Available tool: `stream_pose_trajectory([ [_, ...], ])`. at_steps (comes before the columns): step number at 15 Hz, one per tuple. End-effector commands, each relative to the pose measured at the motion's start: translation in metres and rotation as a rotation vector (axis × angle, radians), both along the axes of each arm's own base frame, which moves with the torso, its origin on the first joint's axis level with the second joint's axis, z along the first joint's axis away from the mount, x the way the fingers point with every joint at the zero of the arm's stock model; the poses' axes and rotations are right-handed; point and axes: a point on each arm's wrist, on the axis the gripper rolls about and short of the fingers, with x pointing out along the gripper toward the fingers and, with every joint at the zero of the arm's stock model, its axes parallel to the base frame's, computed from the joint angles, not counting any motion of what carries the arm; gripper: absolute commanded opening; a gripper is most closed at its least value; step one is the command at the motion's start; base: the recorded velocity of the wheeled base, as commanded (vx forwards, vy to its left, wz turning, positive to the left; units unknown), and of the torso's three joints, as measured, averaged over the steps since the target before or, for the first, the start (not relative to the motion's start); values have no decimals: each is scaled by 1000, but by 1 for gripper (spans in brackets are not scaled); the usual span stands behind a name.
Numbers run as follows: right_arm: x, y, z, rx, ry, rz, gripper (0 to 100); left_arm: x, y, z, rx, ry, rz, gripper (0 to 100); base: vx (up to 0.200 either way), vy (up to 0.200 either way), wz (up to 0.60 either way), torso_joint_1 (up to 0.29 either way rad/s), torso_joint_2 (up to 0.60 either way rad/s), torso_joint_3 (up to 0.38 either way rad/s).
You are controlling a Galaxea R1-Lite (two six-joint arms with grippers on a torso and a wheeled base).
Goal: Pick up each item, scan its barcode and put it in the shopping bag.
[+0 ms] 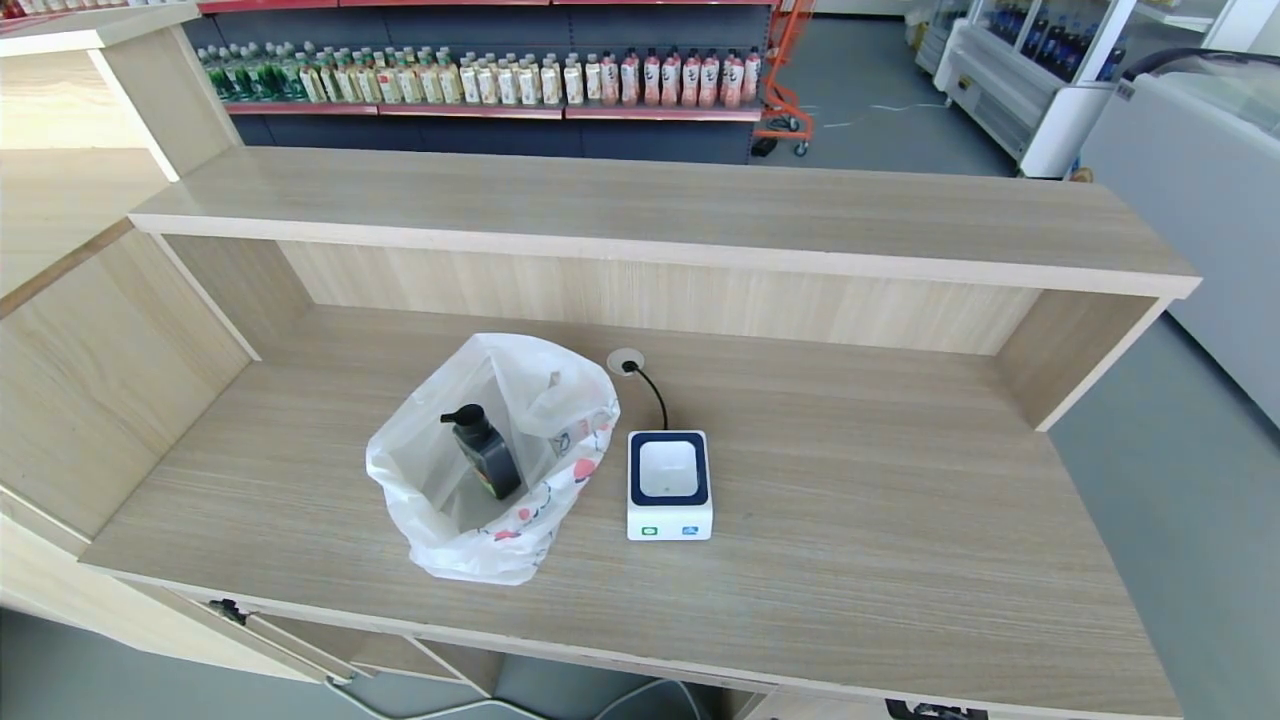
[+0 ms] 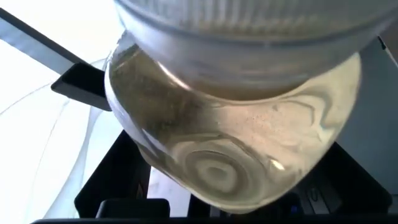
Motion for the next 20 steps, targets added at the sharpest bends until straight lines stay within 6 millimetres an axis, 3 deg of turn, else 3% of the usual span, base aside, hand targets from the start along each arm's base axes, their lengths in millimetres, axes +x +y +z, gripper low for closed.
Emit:
stream_pose_trajectory([
  [1,-7,2,-4,1,-7,36,0,0,0,0,0,0,0,100,0,0,0,0,0,0],
  [20,12,8,-17,58,-387,1,0,0,0,0,0,0,0,100,0,0,0,0,0,0],
])
